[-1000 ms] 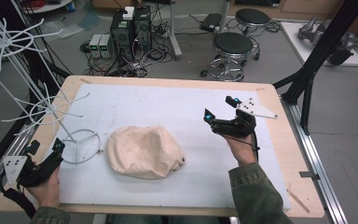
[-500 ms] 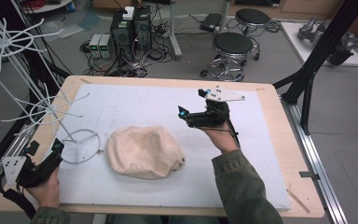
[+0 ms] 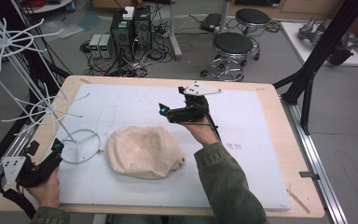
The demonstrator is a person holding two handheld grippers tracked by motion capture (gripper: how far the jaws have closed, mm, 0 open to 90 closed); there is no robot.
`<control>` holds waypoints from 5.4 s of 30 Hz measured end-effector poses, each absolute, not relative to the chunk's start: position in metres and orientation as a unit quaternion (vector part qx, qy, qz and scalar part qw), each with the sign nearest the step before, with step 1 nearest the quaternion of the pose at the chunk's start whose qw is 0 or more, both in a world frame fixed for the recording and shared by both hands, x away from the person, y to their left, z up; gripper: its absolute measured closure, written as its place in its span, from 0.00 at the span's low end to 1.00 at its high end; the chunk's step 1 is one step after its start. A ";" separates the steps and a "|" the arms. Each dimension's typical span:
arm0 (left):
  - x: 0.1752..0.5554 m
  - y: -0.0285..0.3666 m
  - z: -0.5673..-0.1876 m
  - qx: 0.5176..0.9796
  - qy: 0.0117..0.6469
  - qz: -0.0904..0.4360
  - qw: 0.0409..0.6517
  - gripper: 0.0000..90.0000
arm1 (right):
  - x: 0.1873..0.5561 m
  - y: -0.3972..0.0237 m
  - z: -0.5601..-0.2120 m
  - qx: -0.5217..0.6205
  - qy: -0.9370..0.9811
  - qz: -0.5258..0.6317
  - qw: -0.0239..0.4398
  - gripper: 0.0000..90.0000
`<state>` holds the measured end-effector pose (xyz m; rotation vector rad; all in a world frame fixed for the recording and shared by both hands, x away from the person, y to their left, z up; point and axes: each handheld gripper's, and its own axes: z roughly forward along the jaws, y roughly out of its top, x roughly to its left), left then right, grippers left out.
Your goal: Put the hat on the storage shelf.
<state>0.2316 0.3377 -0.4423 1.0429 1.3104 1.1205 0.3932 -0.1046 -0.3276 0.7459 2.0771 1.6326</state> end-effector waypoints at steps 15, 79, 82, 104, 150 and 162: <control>0.233 0.339 -0.442 0.438 0.549 0.470 0.534 0.27 | 0.408 -0.060 -0.361 0.253 0.774 0.560 0.153 0.05; 0.235 0.337 -0.443 0.447 0.546 0.456 0.542 0.27 | 0.413 -0.007 -0.438 0.208 0.910 0.353 0.069 0.76; 0.235 0.337 -0.443 0.447 0.546 0.456 0.542 0.27 | 0.412 -0.007 -0.436 0.212 0.910 0.348 0.076 0.83; 0.234 0.339 -0.443 0.443 0.548 0.455 0.544 0.27 | 0.409 -0.029 -0.418 0.266 0.872 0.402 0.093 0.89; 0.234 0.335 -0.443 0.444 0.544 0.452 0.550 0.27 | 0.359 -0.098 -0.253 0.219 0.580 0.764 0.179 0.88; 0.233 0.333 -0.444 0.442 0.547 0.444 0.555 0.27 | 0.359 -0.074 -0.218 0.200 0.573 0.773 0.184 0.88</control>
